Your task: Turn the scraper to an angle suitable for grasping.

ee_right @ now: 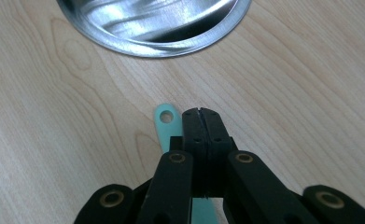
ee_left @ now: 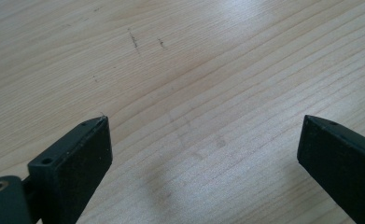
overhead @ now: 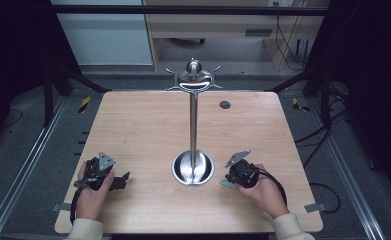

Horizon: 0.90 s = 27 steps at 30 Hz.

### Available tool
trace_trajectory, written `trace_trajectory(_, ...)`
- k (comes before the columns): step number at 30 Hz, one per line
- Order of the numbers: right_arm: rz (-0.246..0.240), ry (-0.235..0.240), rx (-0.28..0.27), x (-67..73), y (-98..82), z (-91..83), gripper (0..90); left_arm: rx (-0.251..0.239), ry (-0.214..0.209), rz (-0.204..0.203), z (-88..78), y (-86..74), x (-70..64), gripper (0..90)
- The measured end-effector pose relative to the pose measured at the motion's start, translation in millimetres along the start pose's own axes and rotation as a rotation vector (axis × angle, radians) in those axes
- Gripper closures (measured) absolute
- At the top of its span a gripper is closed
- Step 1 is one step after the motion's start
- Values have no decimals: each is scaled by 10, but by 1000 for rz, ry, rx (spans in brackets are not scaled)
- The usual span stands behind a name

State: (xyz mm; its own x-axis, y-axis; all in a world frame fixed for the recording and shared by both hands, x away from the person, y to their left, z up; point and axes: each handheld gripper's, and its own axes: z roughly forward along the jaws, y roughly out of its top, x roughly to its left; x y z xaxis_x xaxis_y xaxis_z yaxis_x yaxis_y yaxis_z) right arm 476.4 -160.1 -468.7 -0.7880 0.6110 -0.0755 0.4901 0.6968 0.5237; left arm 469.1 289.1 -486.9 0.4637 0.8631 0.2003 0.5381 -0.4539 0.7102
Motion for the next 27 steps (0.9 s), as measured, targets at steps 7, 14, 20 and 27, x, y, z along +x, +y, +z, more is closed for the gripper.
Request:
trace_trajectory(7, -69, -7, 64, 7, 156, -136, 855, -2, 1, 2, -2, 6, -6, 29)
trace_trajectory(14, -136, -17, 164, 50, 294, -157, 794, -7, -6, 4, -5, 13, -12, 29)
trace_trajectory(20, -170, 41, 256, 1, 292, -128, 696, -3, -7, 5, 4, 13, -15, 29)
trace_trajectory(27, -176, 88, 294, -26, 252, -102, 689, 2, -9, 10, 6, 13, -22, 29)
